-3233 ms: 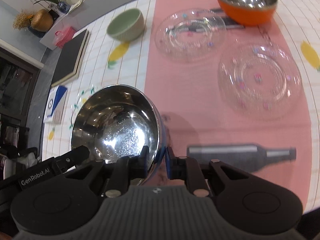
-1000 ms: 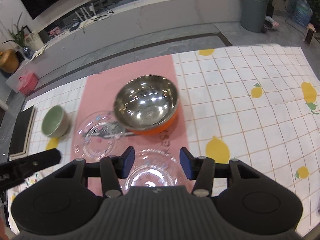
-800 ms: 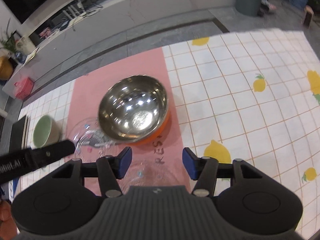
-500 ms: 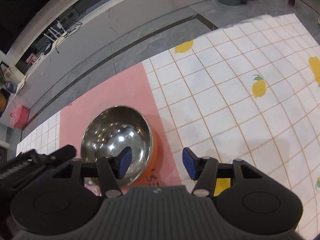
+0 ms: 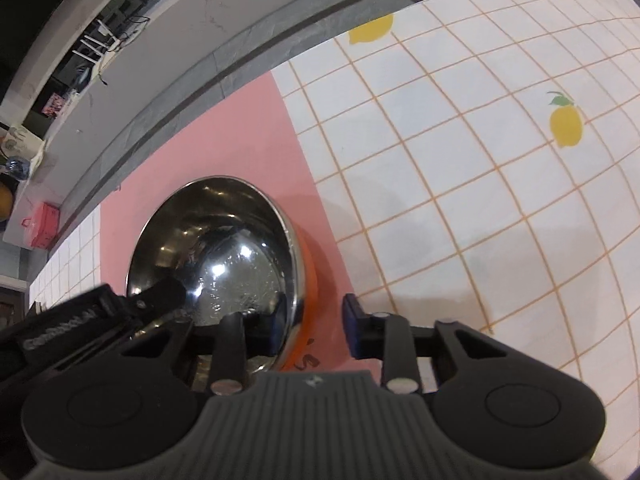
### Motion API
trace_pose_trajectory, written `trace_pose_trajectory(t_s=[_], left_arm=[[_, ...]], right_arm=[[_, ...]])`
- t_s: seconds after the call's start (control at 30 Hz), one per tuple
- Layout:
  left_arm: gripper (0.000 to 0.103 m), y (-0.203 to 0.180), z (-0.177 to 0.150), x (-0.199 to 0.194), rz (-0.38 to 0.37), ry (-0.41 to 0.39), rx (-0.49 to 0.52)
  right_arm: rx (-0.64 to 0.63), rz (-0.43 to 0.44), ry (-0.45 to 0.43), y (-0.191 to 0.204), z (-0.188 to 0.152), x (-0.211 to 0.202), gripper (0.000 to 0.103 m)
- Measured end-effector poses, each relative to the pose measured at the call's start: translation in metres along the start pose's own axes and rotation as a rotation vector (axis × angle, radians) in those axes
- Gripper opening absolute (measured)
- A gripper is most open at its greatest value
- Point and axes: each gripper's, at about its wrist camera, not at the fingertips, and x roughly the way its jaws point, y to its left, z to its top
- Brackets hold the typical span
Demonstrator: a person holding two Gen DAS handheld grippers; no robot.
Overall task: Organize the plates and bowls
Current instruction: 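Carry the blue steel bowl with the left tool over the orange steel bowl, then lower the blue steel bowl into the orange steel bowl with the left tool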
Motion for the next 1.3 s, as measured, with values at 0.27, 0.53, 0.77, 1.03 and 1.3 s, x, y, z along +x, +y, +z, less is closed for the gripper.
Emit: trace_pose_trajectory(t_s=[0.27,0.53,0.77,1.03,1.3], left_arm=[[0.006,0.004,-0.008,-0.002,0.017,0.023,0.018],[0.006,-0.006,-0.023,-0.036,0.024,-0.01,0.057],[0.006,-0.008,-0.048,-0.077,0.049,-0.024,0.097],[0.006,0.008,-0.095,-0.111,0.041,-0.038,0.074],[0.006,0.031,-0.148,-0.148,0.047,-0.052,0.042]], right_arm=[[-0.024,-0.02,-0.013,0.003,-0.006,-0.006,0.013],[-0.027,-0.001,-0.029,0.0,-0.019,-0.033,0.012],[-0.033,0.029,-0.054,-0.004,-0.058,-0.073,0.012],[-0.067,0.031,-0.063,-0.008,-0.115,-0.106,0.012],[-0.107,0.039,-0.058,-0.011,-0.176,-0.133,0.012]])
